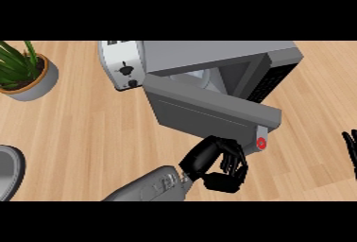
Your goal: Pick up the milk, place it into the microwave and close the microwave
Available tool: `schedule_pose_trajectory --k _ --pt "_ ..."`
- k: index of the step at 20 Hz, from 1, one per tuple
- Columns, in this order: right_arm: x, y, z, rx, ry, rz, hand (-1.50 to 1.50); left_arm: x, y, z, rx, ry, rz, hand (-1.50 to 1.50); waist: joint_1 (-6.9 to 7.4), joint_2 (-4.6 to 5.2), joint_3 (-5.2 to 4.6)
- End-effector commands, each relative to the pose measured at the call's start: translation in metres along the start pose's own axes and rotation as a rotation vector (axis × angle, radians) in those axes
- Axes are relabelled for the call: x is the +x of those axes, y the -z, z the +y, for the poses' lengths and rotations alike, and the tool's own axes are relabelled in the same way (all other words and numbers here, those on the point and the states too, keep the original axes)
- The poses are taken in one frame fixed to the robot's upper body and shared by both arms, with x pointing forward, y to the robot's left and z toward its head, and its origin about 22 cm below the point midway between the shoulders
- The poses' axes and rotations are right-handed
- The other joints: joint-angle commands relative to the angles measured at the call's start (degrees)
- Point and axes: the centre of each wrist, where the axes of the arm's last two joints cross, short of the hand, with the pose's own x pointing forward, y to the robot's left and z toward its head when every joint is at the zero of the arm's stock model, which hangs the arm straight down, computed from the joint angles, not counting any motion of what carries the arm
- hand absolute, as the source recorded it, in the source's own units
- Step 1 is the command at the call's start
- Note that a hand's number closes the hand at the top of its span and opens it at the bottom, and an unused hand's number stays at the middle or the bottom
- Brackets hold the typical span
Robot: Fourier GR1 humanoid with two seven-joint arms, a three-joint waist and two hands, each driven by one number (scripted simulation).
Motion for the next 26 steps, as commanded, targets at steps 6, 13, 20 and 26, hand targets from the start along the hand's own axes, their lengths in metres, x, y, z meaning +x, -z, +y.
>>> schedule_pose_trajectory --k 6,13,20,26 --pt "0.021 0.036 -0.006 0.088 0.019 -0.079 -1.5 0.031 0.039 0.022 0.107 0.028 -0.06 1.5 -4.93 0.95 0.07" --pt "0.028 0.061 -0.001 0.152 0.071 -0.124 -1.5 0.05 0.065 0.042 0.16 0.053 -0.066 1.5 -7.04 1.96 0.31" --pt "0.039 0.079 0.0 0.232 0.094 -0.135 -1.5 0.066 0.083 0.057 0.214 0.057 -0.066 1.5 -9.47 2.88 0.46" --pt "0.045 0.097 0.01 0.313 0.161 -0.17 -1.5 0.072 0.091 0.063 0.227 0.07 -0.074 1.5 -10.29 3.36 0.62"
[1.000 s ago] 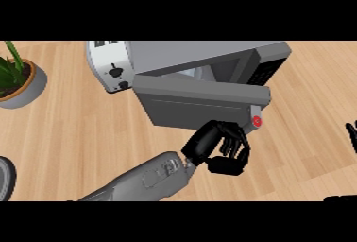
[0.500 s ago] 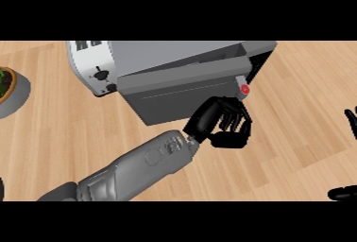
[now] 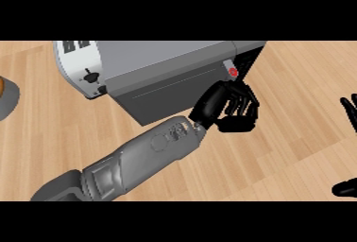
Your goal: Pick up the milk, place it into the microwave and close the microwave
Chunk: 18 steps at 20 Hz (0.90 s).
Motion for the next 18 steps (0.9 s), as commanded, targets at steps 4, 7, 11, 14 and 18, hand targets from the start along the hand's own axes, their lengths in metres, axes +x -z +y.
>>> schedule_pose_trajectory --k 4,7,11,14,18 --pt "0.005 0.02 0.006 0.151 0.077 -0.009 -1.5 0.017 0.017 0.003 0.021 0.0 -0.035 1.5 -1.11 0.43 0.08" --pt "0.016 0.034 0.004 0.211 0.054 -0.014 -1.5 0.014 0.016 0.004 0.02 0.007 -0.034 1.5 -1.19 0.37 -0.02" --pt "0.027 0.055 0.02 0.404 0.071 -0.042 1.5 0.012 0.014 0.002 0.025 -0.012 -0.028 1.5 -1.37 -0.01 0.05" --pt "0.036 0.067 0.031 0.504 0.079 -0.054 1.5 0.013 0.017 0.003 0.03 0.0 -0.022 1.5 -1.69 -0.31 0.1" --pt "0.043 0.073 0.041 0.555 0.083 -0.06 1.5 0.01 0.017 0.004 0.043 -0.006 -0.014 1.5 -3.15 -0.14 0.14"
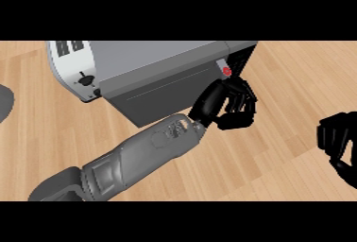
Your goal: Pick up the milk, place it into the microwave and close the microwave
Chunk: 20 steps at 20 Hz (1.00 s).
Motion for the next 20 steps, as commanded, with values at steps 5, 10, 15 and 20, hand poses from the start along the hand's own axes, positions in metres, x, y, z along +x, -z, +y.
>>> schedule_pose_trajectory --k 5,10,15,20 --pt "0.009 0.02 0.016 0.18 0.054 -0.059 1.5 0.014 0.014 0.0 0.026 0.007 -0.032 1.5 -1.63 0.25 0.1" --pt "0.014 0.025 0.025 0.21 0.067 -0.071 1.5 0.013 0.015 0.001 0.06 0.008 -0.023 1.5 -2.9 0.13 0.17" --pt "0.017 0.03 0.035 0.23 0.084 -0.08 1.5 0.012 0.014 0.001 0.08 0.005 -0.015 1.5 -3.35 0.15 0.14" --pt "0.021 0.035 0.043 0.255 0.081 -0.085 1.5 0.016 0.015 -0.002 0.09 -0.001 -0.021 1.5 -3.69 0.26 0.09"
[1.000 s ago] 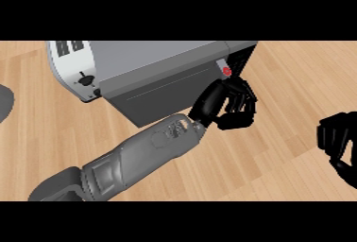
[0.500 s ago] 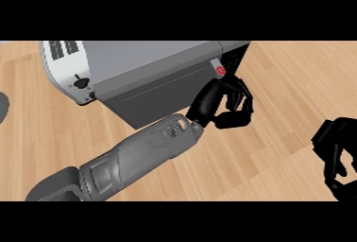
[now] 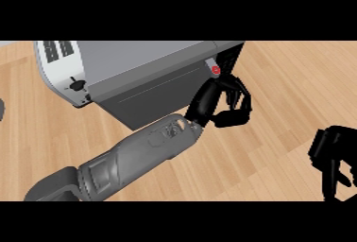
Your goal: Pick up the milk, place it into the microwave and close the microwave
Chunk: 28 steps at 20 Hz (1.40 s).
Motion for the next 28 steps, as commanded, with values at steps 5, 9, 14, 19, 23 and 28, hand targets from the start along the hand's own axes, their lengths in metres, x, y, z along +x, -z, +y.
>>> schedule_pose_trajectory --k 5,9,14,19,23,28 --pt "-0.005 -0.004 0.02 0.147 0.089 0.103 1.5 0.0 0.014 0.003 0.142 -0.019 0.126 1.5 1.84 0.93 0.04" --pt "-0.006 0.0 0.032 0.15 0.122 0.079 1.5 0.012 0.012 0.013 0.222 -0.419 0.248 1.5 3.28 2.27 -1.1" --pt "-0.013 -0.003 0.054 0.119 0.188 0.08 1.5 -0.001 0.003 0.017 0.212 -0.55 0.288 1.5 5.89 1.99 -0.85" --pt "-0.015 -0.006 0.076 0.075 0.221 0.07 1.5 -0.027 -0.008 0.025 0.237 -0.624 0.324 1.5 7.13 1.09 -0.77" --pt "-0.013 -0.003 0.093 0.065 0.234 0.066 1.5 -0.042 -0.011 0.036 0.242 -0.662 0.337 1.5 7.86 0.82 -0.86" --pt "-0.007 0.0 0.109 0.035 0.231 0.058 1.5 -0.058 -0.019 0.044 0.21 -0.688 0.34 1.5 8.82 0.62 -0.91"
